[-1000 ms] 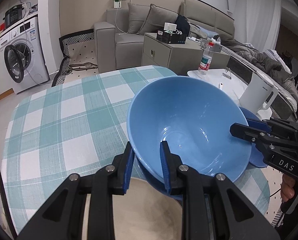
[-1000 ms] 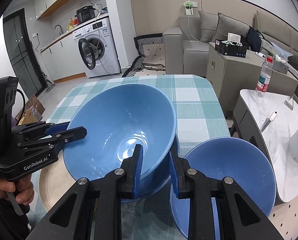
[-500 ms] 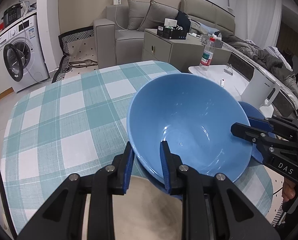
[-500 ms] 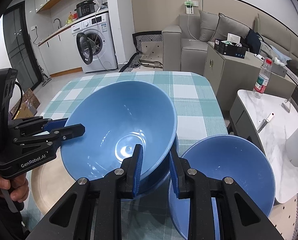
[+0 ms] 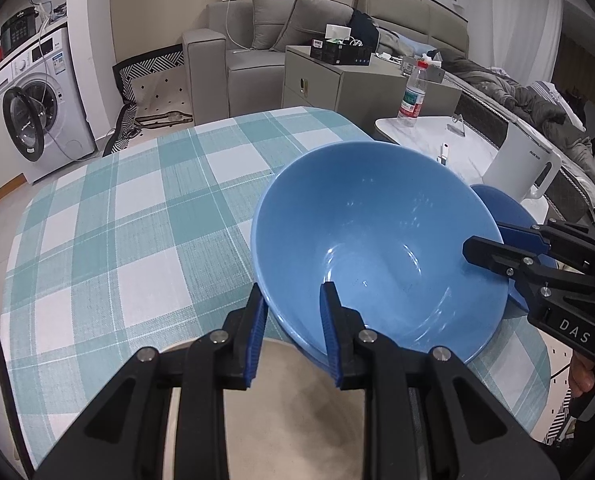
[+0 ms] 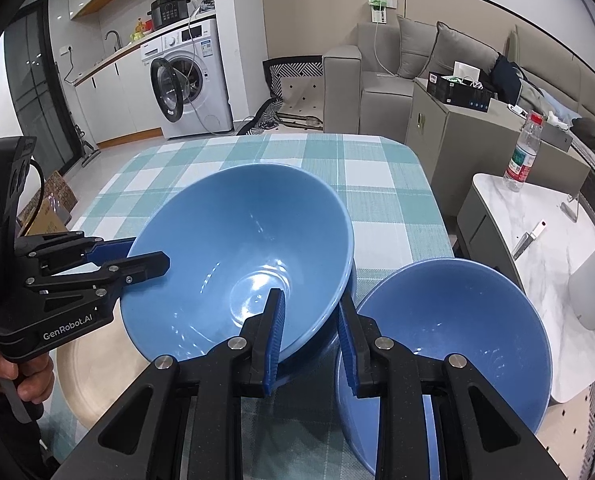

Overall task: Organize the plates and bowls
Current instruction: 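Lower the held blue bowl into the other blue bowl with both grippers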

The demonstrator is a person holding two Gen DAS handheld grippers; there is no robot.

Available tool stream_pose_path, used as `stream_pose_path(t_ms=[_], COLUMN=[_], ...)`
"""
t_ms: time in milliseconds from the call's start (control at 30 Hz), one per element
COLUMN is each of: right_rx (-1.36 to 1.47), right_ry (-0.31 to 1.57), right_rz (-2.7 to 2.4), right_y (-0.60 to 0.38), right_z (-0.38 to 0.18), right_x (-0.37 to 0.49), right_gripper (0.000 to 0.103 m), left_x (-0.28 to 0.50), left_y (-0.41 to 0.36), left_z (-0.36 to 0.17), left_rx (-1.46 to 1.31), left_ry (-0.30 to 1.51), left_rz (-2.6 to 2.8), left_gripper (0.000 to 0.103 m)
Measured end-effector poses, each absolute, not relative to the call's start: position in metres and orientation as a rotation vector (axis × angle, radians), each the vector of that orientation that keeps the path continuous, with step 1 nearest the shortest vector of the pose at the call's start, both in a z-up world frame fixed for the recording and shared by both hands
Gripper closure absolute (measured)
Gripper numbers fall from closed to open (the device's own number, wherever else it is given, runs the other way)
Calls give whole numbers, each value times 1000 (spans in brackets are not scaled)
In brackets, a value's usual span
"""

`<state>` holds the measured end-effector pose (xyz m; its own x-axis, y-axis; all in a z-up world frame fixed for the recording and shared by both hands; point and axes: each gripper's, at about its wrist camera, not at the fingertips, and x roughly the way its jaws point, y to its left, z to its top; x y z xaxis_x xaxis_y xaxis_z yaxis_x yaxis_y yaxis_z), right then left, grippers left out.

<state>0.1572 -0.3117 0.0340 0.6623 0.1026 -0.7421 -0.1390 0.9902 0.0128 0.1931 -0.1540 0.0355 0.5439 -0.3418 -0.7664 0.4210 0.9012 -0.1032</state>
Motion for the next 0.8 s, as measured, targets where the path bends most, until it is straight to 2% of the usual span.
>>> stream_pose_path(t_ms=[500,633,800], right_rx=[-58,-61,-87], right_ry=[842,850,852], right_rz=[132,134,123], right_y=[-313,-313,-312], right_z=[29,26,23], right_x=[157,158,158], right_gripper=[77,73,71], left_x=[189,188,188], left_y=[-162,-164,-165], left_z=[33,32,31], left_rx=[156,166,168], left_ry=[888,881,889], left_rz=[-444,-454,-453], left_gripper=[73,67,65])
